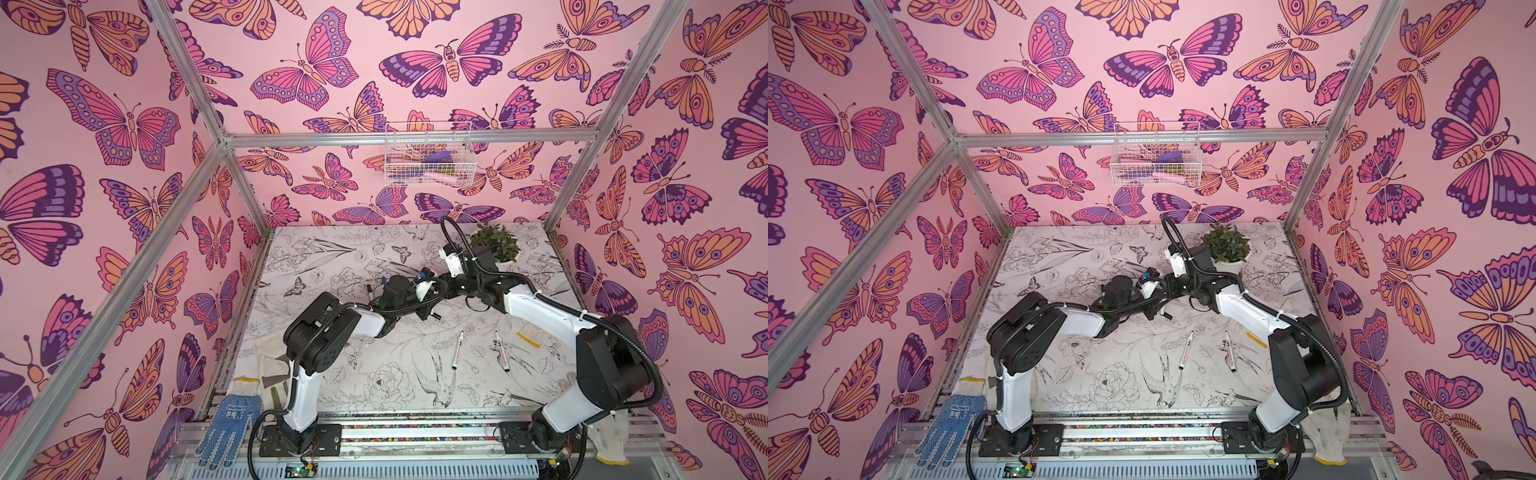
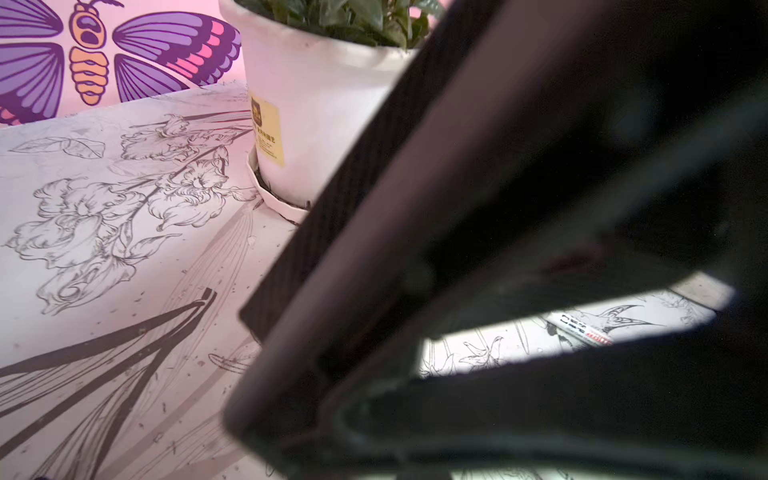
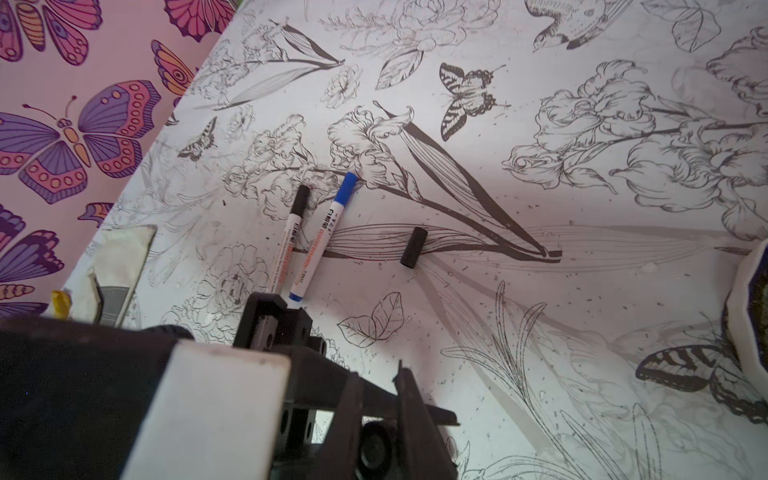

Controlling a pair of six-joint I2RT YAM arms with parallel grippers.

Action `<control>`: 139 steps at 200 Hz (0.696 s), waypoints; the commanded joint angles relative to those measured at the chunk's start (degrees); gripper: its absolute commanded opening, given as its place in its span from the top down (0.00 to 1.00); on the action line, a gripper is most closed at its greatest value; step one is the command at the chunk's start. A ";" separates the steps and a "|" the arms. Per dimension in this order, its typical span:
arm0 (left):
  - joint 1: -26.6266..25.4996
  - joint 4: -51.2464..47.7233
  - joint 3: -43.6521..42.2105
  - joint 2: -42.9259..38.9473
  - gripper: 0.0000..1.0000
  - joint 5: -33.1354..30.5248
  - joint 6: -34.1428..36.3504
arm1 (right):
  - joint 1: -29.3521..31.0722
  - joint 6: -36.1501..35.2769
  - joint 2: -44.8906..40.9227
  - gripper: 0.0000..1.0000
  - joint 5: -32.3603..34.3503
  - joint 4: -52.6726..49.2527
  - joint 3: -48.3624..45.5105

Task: Insert the pens into the pen caps

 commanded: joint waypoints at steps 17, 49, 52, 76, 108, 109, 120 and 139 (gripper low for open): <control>5.38 20.15 5.89 -2.09 1.00 -11.00 -1.48 | 8.66 0.94 2.72 1.00 -15.07 -21.41 -4.94; 6.00 21.08 2.11 -4.23 1.00 -10.73 -2.00 | 9.08 0.04 2.64 1.00 -14.15 -22.07 -5.22; 6.04 21.23 1.73 -4.31 1.00 -10.64 -1.93 | 9.16 -0.04 2.61 1.00 -14.12 -22.06 -5.20; 6.22 22.21 -0.79 -4.08 1.00 -11.33 -1.67 | 10.06 -1.14 3.11 1.00 -14.03 -23.28 -5.03; 6.34 23.72 -3.44 -3.80 1.00 -12.37 -1.48 | 10.75 -1.28 3.01 1.00 -13.75 -24.53 -6.50; 6.33 23.73 -3.54 -3.81 1.00 -12.47 -1.48 | 10.78 -1.27 3.00 1.00 -13.74 -24.51 -6.64; 6.38 23.92 -4.30 -3.85 1.00 -12.55 -1.25 | 10.84 -0.77 2.59 1.00 -13.27 -24.82 -7.46; 6.49 24.22 -5.83 -4.23 1.00 -13.15 -1.09 | 10.88 -0.26 1.89 1.00 -12.98 -25.35 -9.54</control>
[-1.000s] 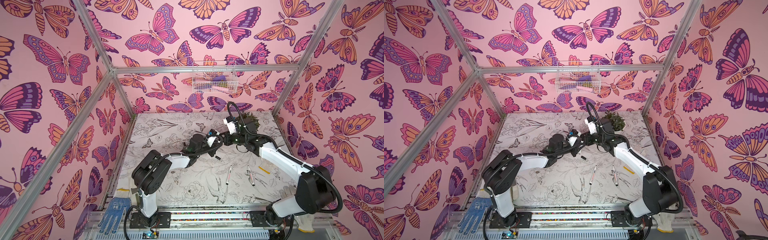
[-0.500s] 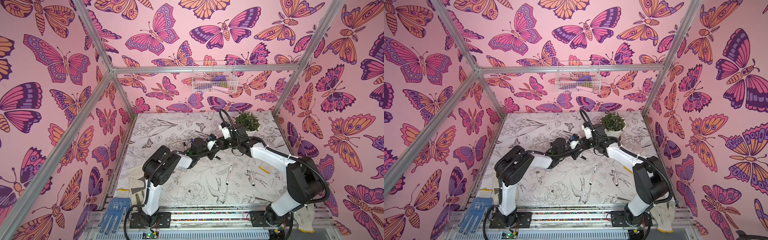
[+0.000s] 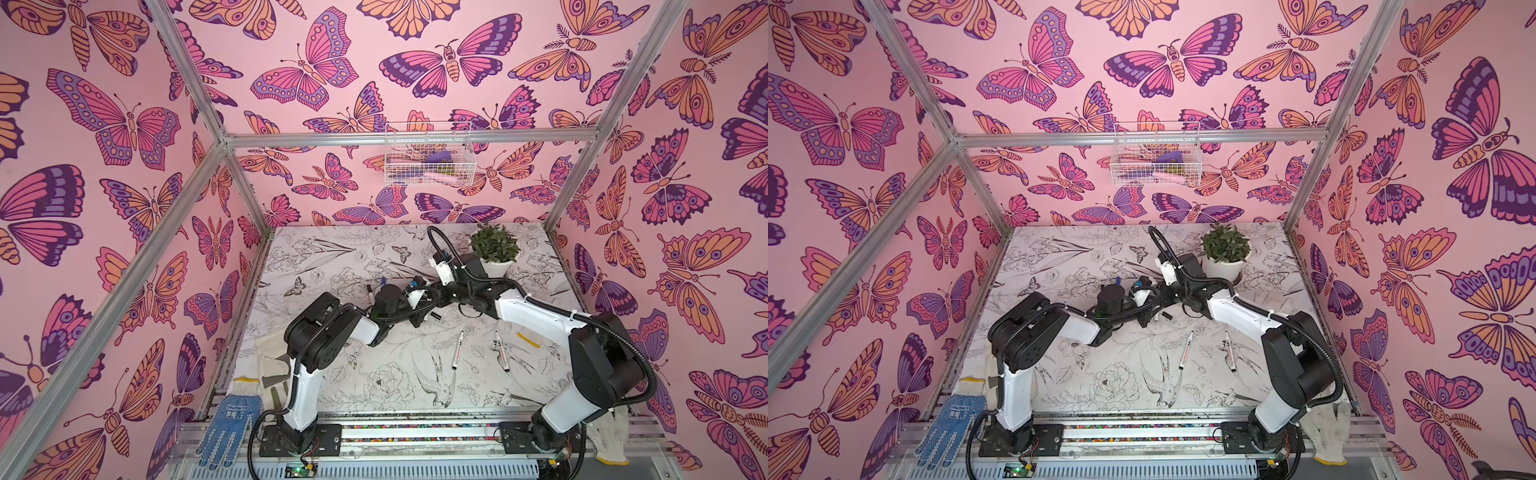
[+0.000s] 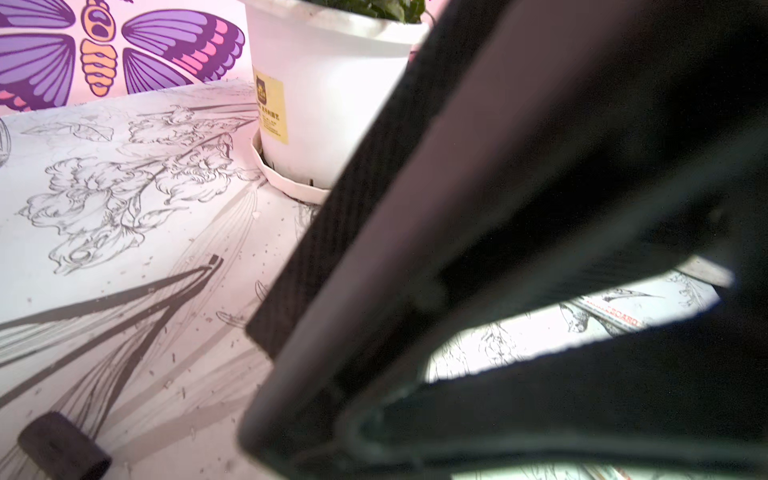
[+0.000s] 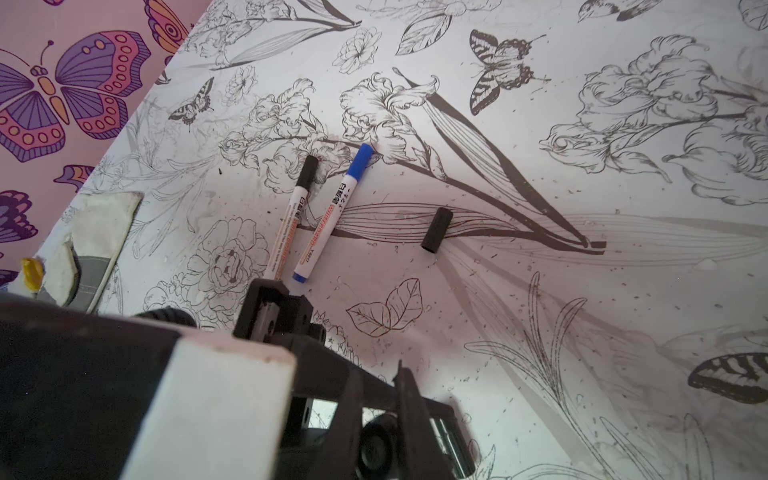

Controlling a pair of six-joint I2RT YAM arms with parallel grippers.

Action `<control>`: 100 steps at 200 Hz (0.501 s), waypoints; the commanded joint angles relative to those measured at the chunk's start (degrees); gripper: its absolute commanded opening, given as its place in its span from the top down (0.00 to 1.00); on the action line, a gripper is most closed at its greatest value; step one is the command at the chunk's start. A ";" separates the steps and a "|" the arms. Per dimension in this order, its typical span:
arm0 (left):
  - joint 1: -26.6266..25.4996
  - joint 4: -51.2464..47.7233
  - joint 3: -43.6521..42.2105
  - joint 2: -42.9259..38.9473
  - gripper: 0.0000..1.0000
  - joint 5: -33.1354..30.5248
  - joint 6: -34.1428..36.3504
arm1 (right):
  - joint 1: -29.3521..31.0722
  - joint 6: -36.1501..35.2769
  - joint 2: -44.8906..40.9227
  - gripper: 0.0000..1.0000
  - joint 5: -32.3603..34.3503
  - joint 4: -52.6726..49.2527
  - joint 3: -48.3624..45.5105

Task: Insert the pens into the pen caps

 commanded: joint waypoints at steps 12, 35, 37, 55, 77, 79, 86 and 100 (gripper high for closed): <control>5.05 14.59 1.19 -4.51 1.00 -15.19 -1.85 | 6.61 1.46 1.18 1.00 -15.17 -27.38 -8.44; 5.13 15.15 0.62 -4.15 1.00 -15.68 -1.77 | 6.61 1.63 1.95 1.00 -15.04 -28.03 -9.31; 5.13 15.23 0.56 -4.14 1.00 -15.80 -1.77 | 6.57 1.68 2.06 1.00 -14.90 -28.08 -9.33; 5.22 15.95 0.40 -3.45 1.00 -16.60 -1.94 | 6.58 2.29 3.18 1.00 -13.64 -28.17 -9.53; 5.23 16.22 0.27 -3.19 1.00 -16.97 -2.20 | 6.60 3.19 3.95 1.00 -13.24 -27.42 -10.65; 5.22 16.22 0.21 -3.26 1.00 -17.00 -2.23 | 6.57 3.16 4.03 1.00 -13.08 -27.42 -10.72; 5.24 16.37 0.18 -3.42 1.00 -17.10 -2.34 | 6.57 3.21 4.71 1.00 -12.77 -27.71 -10.94; 5.33 16.46 0.27 -3.79 1.00 -17.38 -2.37 | 6.61 3.62 6.26 1.00 -12.71 -28.11 -11.35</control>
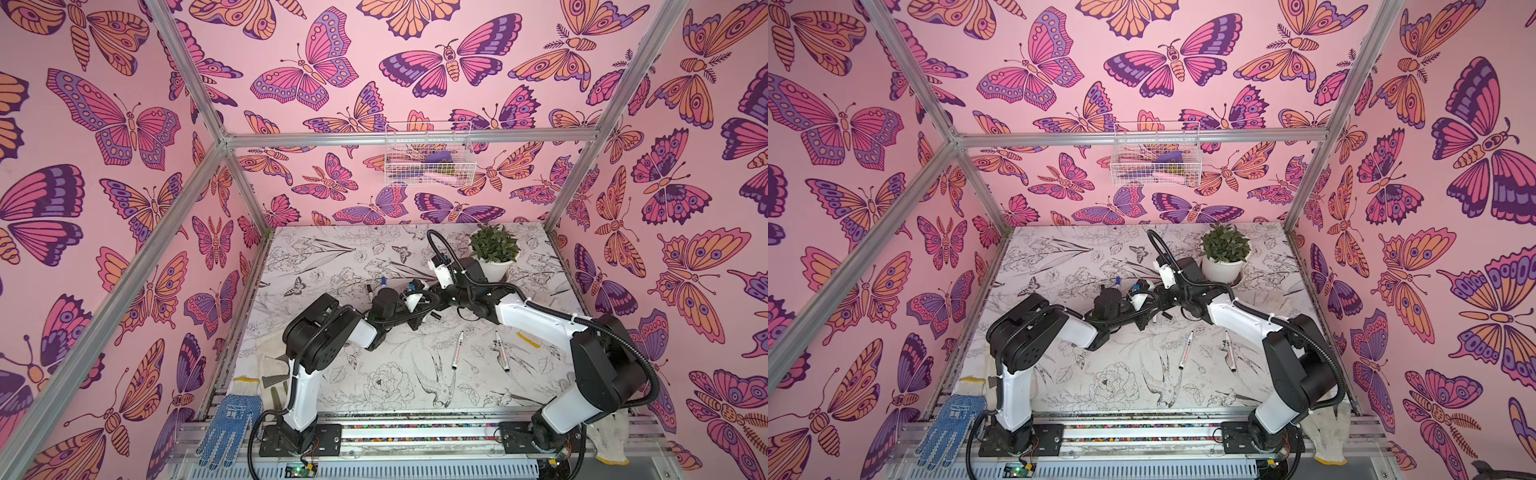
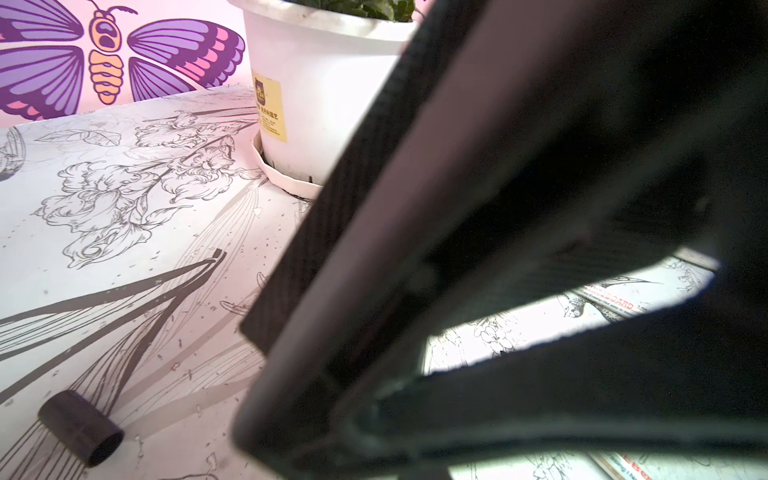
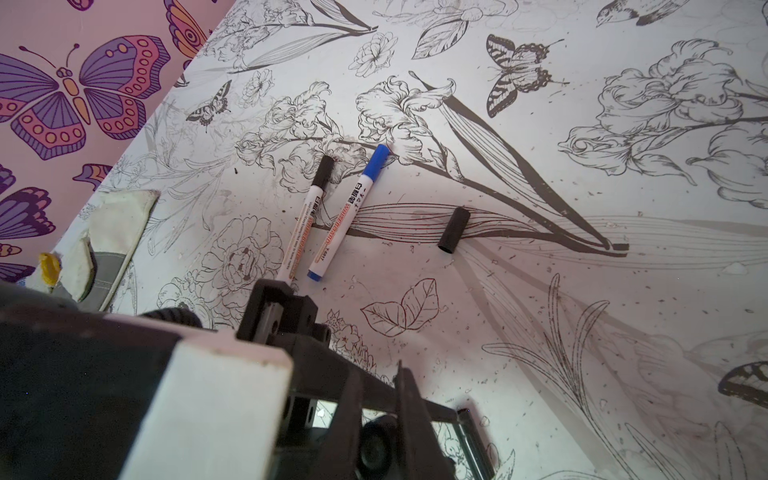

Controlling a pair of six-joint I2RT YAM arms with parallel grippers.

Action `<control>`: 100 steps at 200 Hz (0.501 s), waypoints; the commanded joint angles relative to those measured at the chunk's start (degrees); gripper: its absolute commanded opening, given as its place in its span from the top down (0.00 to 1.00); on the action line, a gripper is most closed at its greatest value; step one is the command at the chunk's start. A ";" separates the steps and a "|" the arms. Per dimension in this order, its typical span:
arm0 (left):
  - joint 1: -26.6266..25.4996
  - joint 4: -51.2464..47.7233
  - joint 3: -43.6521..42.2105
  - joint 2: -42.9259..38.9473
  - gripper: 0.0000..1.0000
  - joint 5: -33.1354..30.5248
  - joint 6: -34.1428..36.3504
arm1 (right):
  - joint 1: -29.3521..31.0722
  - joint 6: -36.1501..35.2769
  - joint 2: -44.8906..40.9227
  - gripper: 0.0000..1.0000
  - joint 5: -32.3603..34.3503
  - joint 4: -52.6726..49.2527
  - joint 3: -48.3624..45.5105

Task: Insert the pens into the pen caps

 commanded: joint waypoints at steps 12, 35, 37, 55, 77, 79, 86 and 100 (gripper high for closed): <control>5.52 13.66 3.05 -3.61 1.00 -17.02 -3.44 | 5.64 3.61 7.74 1.00 -12.90 -30.74 -9.76; 6.10 13.73 3.75 -3.95 1.00 -16.93 -3.75 | 5.66 4.05 9.66 1.00 -12.19 -31.15 -9.95; 6.16 13.78 3.85 -3.98 1.00 -16.91 -3.69 | 5.64 4.11 9.92 1.00 -12.13 -31.18 -9.93; 6.56 13.71 4.61 -3.74 1.00 -16.74 -3.30 | 5.67 4.08 11.70 1.00 -11.81 -32.21 -9.09; 7.06 13.32 6.57 -3.54 1.00 -16.63 -3.24 | 5.66 3.67 10.09 1.00 -10.58 -31.19 -8.42; 7.13 13.28 6.76 -3.48 1.00 -16.53 -3.23 | 5.64 3.60 9.72 1.00 -10.46 -30.93 -8.43; 7.27 13.06 7.67 -3.30 1.00 -16.31 -3.09 | 5.68 3.55 8.47 1.00 -10.08 -30.11 -8.07; 7.60 12.85 9.54 -2.70 1.00 -16.29 -3.31 | 5.70 3.45 6.47 1.00 -9.63 -29.20 -6.57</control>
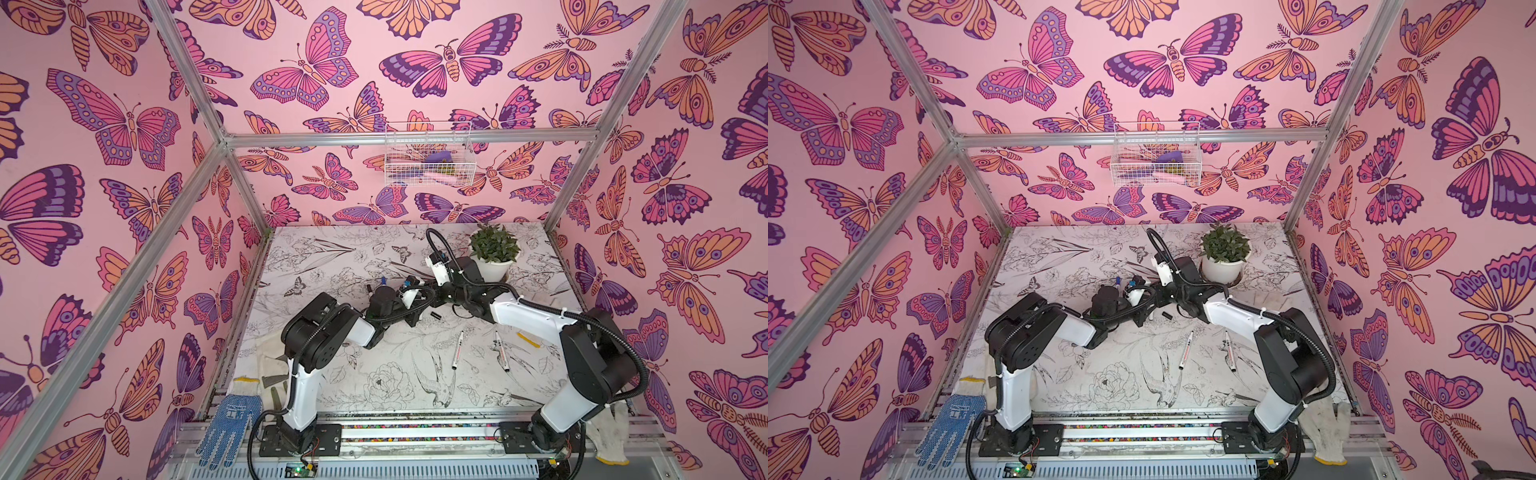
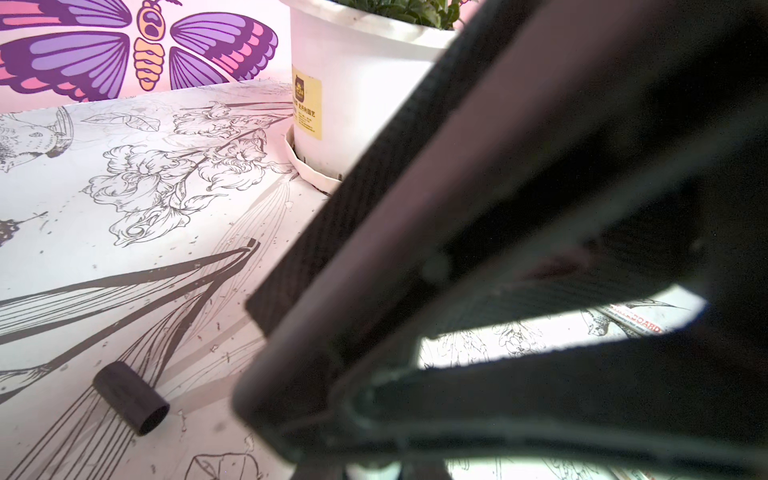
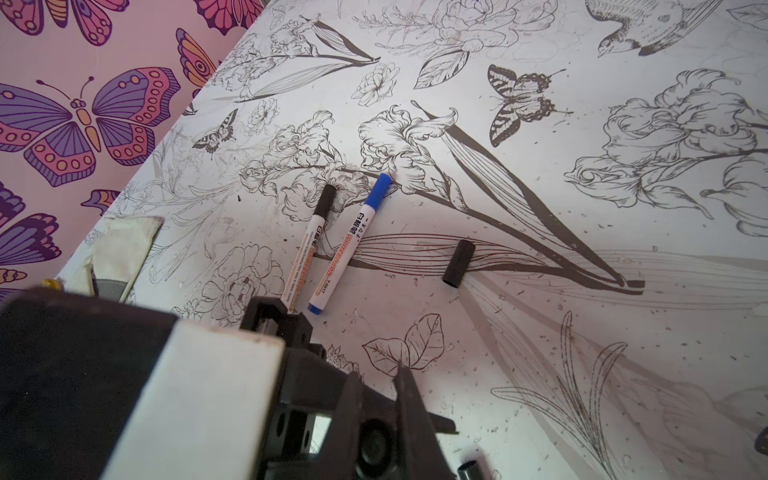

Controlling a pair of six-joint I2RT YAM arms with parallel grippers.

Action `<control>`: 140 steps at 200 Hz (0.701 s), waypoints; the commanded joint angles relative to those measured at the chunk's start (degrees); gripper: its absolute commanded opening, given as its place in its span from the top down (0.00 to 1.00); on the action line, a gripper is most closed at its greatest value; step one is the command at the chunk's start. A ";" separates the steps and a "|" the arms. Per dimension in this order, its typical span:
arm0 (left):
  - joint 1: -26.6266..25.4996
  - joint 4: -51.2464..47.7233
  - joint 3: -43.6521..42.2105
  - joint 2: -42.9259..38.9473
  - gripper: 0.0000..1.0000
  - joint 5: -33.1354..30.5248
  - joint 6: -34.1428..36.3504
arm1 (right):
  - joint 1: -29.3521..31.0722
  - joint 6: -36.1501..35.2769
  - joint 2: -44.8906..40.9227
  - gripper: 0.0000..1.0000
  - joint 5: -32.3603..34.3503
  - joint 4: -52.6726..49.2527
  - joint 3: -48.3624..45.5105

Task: Insert the pens into the pen caps

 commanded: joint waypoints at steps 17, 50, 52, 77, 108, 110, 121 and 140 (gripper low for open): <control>6.56 13.45 11.45 -1.14 1.00 -14.74 -1.04 | 5.59 1.91 2.79 1.00 -9.88 -34.77 -4.34; 6.99 12.15 17.52 2.65 1.00 -14.87 -0.70 | 5.11 1.82 3.66 1.00 -8.44 -32.43 0.31; 7.00 12.00 17.97 2.89 1.00 -14.90 -0.76 | 5.01 1.88 3.80 1.00 -8.44 -32.29 0.58; 7.45 9.88 23.20 5.32 1.00 -14.04 -0.35 | 4.28 2.11 4.53 1.00 -8.74 -31.36 3.45; 7.54 8.67 21.38 6.51 1.00 -13.86 -0.82 | 3.99 2.45 5.09 1.00 -9.75 -30.27 2.37; 7.54 8.67 20.92 6.49 1.00 -13.90 -0.86 | 3.96 2.68 5.10 1.00 -9.82 -30.06 1.86; 7.45 8.88 18.39 6.35 1.00 -14.44 -1.69 | 3.95 3.83 5.12 1.00 -10.59 -27.75 -1.22; 7.28 8.86 14.21 6.33 1.00 -14.45 -1.53 | 3.91 3.28 5.39 1.00 -9.73 -27.49 -4.61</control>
